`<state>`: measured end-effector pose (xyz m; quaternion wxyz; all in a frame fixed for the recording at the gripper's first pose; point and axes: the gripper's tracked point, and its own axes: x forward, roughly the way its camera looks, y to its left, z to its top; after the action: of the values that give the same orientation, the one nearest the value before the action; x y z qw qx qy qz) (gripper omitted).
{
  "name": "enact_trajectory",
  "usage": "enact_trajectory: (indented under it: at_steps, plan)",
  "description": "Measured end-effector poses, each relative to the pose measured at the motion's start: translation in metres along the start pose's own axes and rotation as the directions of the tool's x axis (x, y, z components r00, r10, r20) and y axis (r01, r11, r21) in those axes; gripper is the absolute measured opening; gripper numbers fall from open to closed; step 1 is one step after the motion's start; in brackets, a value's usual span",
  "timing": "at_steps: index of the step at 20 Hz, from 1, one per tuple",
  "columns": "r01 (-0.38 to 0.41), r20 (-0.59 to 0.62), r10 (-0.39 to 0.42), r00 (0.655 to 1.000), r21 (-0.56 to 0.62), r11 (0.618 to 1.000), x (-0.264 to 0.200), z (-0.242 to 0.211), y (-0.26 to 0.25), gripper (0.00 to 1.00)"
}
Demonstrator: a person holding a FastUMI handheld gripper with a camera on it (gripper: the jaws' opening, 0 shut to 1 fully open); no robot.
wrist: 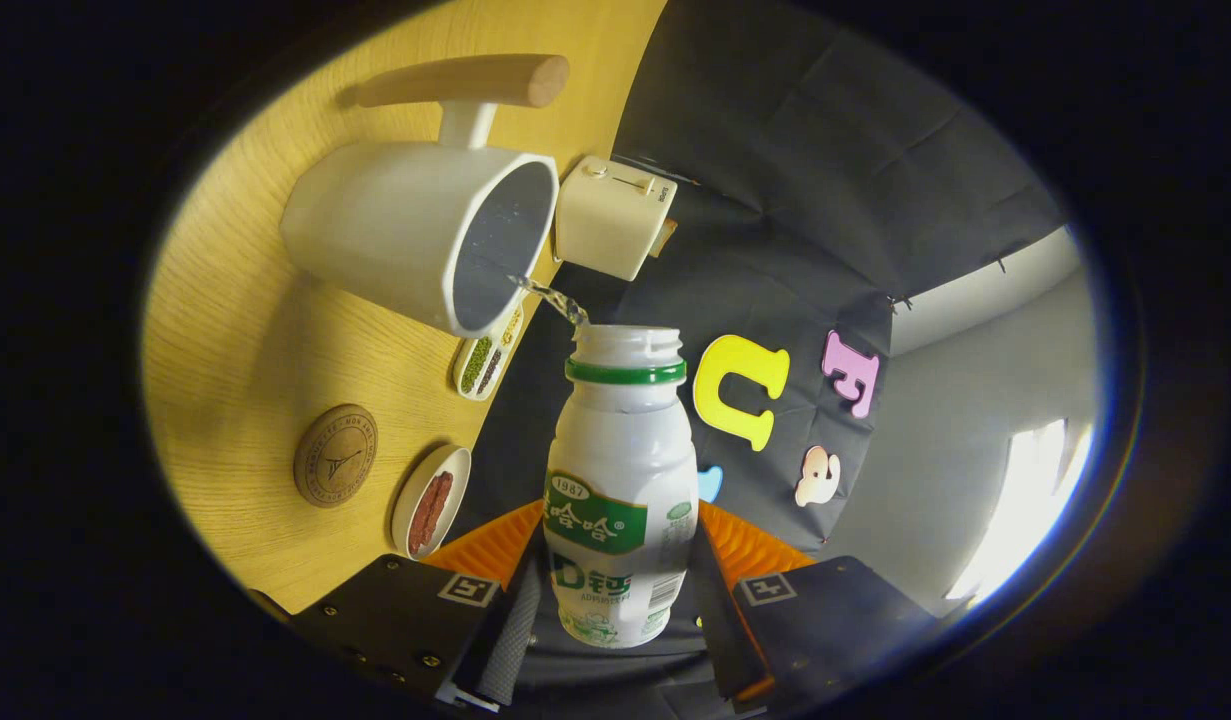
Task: Take the bottle from table, then pour the juice into the cup, finally place the bottle on the coaster
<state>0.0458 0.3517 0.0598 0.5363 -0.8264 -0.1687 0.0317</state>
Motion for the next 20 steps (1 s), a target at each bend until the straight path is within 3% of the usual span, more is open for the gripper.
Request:
enact_trajectory:
  at_steps: [20]
  plan:
    - [-0.011, 0.015, 0.012, 1.000, -0.089, 0.996, -0.002, 0.010, 0.009, 0.72]
